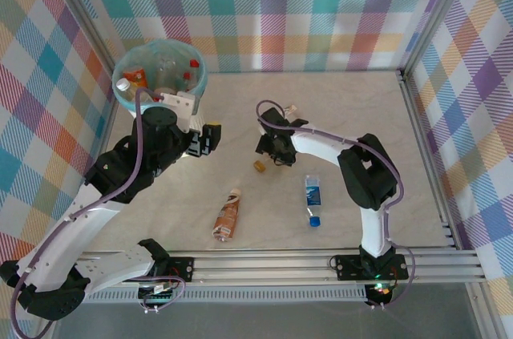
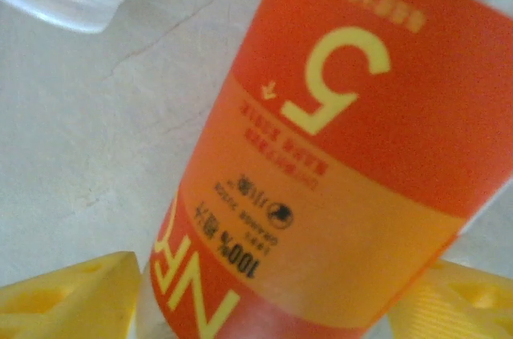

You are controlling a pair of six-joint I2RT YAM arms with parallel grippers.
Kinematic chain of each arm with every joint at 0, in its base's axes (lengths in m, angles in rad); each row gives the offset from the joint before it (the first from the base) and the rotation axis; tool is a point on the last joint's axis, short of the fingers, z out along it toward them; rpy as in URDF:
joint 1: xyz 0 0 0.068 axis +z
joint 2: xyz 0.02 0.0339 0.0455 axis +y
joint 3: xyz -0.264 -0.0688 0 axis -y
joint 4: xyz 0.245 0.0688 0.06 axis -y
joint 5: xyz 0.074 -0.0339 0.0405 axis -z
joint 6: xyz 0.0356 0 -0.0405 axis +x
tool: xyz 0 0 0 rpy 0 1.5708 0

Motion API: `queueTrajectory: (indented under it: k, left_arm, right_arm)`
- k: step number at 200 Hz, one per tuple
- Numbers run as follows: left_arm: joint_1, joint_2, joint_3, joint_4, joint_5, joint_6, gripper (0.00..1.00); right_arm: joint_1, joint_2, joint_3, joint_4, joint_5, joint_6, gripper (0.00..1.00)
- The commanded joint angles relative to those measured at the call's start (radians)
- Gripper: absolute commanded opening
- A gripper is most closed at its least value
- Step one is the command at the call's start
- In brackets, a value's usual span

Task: Put the plastic bottles in the bin

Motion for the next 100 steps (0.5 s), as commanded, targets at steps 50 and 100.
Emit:
queueTrajectory:
  k: [50,100]
  left_arm:
    - [-0.008,0.035,0.049,-0.015,-0.070,-0.049,0.85]
    - [-0.008,0.078,0.076,-0.004,-0.060,-0.112,0.86]
  right_arm:
    - [-0.012,-0.135,-0.113,0.047,-0.009,-0.083,0.63]
    - [-0.012,-0.292,-0.217,0.099,-0.046,-0.189,0.56]
